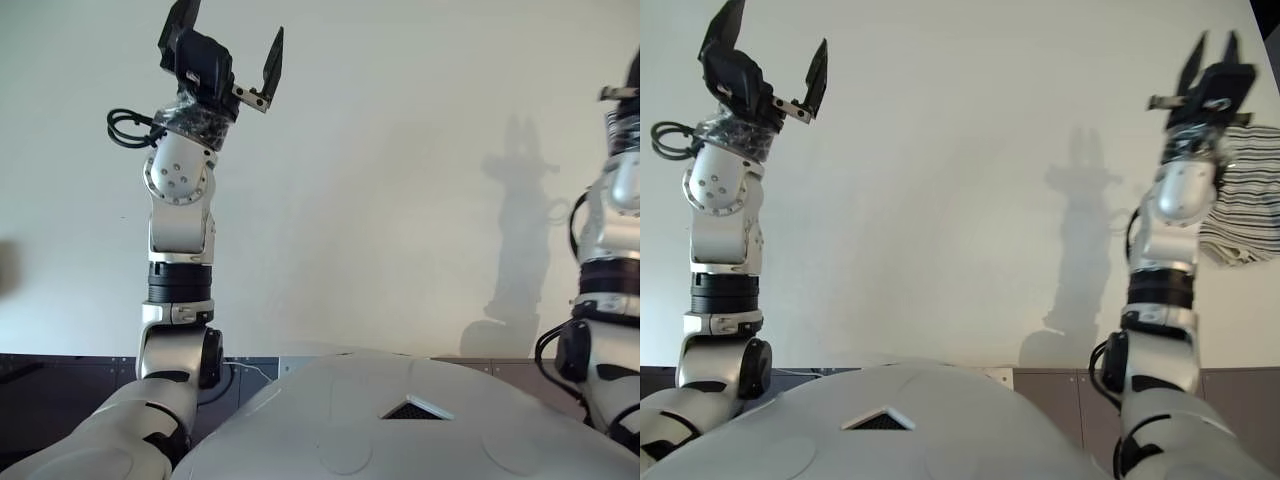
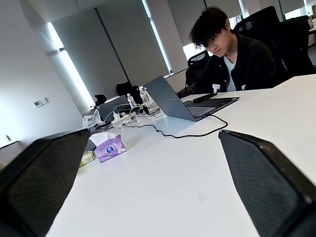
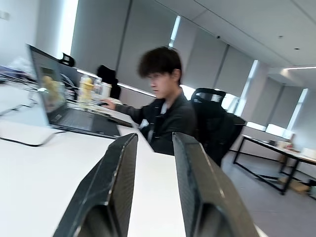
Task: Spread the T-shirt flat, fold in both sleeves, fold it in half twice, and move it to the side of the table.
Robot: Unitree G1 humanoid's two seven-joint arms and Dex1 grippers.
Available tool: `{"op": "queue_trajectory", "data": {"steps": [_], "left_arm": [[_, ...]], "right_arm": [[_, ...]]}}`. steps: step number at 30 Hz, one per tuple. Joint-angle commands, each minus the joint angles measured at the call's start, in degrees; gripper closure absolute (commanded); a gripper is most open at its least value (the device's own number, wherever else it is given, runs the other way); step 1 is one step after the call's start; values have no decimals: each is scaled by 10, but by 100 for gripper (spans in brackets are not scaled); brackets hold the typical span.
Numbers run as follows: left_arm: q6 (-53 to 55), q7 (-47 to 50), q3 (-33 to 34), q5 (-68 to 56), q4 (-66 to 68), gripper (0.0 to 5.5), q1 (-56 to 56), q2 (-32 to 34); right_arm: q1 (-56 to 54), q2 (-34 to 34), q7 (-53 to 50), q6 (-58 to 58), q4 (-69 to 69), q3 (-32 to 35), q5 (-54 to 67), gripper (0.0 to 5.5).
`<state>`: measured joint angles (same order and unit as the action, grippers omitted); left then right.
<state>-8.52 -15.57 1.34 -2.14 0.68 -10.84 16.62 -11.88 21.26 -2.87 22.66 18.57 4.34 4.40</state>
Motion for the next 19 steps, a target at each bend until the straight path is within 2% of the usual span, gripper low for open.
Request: {"op": "queue_trajectory", "data": {"steps": [1,4,8,19], "left_arm": [[96,49,18,-55,-87,70,104,-64],[88,59,-7,-47,-107,70,153,-92],[49,80,-28,-10,-69,70,176,-114],[-4,126,-59,40,27,70,120,-164]], "right_arm": [[127,-120,-6,-89,-165,-127,-36,421],[138,-139,1,-123,-169,-130,-45,421],[124,-146,2,-142,-141,-107,-43,421],[40,-149,19,-137,-54,-75,-55,421]]}}
